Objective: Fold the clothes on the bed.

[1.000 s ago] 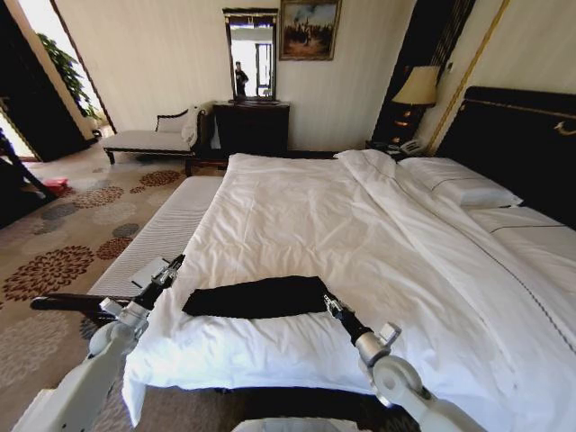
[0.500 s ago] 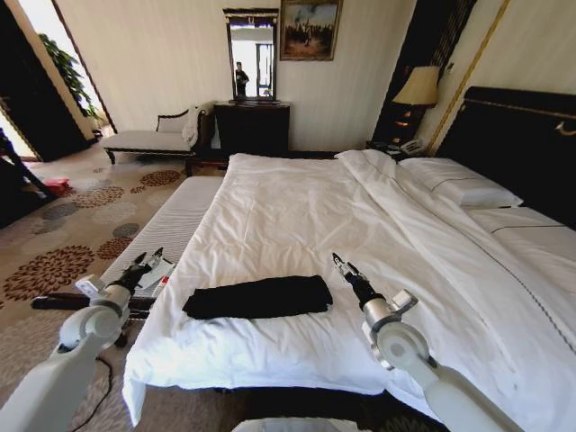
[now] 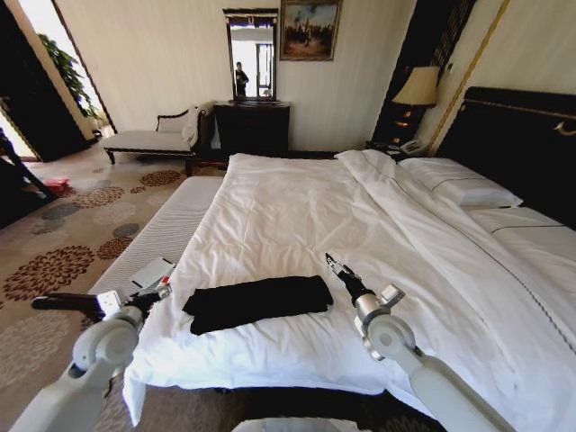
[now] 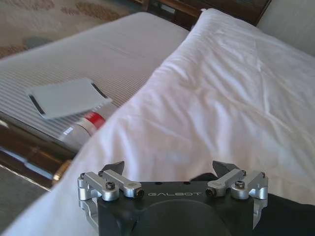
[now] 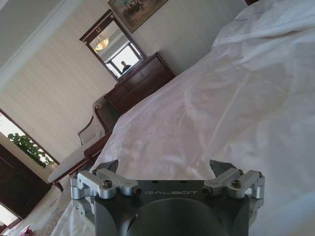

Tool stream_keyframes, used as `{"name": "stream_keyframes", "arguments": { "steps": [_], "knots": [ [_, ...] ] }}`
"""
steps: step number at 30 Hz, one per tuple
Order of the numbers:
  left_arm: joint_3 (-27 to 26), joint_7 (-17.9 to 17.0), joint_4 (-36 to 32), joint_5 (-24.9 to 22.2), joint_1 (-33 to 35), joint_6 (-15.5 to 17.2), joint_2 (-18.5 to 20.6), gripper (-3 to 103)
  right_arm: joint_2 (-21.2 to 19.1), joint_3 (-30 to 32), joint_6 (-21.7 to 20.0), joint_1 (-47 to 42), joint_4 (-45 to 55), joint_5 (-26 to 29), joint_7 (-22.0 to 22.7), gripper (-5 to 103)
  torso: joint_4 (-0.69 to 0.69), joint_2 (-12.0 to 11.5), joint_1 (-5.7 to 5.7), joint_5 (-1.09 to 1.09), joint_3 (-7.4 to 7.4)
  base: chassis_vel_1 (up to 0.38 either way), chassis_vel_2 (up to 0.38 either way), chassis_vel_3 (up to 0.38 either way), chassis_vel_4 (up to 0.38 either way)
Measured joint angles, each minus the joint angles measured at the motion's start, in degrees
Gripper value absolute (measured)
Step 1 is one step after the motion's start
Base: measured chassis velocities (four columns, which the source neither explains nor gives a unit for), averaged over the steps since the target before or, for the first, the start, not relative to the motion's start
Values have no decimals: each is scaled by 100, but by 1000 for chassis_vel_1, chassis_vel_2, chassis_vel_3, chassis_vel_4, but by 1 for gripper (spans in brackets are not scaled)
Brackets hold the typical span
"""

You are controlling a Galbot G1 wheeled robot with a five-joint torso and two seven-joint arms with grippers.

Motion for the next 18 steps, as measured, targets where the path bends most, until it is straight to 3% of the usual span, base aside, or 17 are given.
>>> {"name": "stream_keyframes", "arguments": {
  "steps": [2, 11, 18],
  "knots": [
    [184, 194, 163, -626, -187, 123, -214, 100, -6, 0, -6, -38, -72, -11, -6, 100, -2, 0, 0, 1, 0, 0, 0, 0, 0],
    [308, 484, 129, -782, -151, 112, -257, 101, -30, 19, -7, -33, -176, -18, -14, 100, 2, 0, 0, 2, 0, 0, 0, 0, 0],
    [428, 581, 137, -628, -125, 17, -304, 83, -11, 30, -12, -73, -184, -38, -12, 100, 1, 0, 0, 1, 0, 0, 0, 0, 0]
  ]
}}
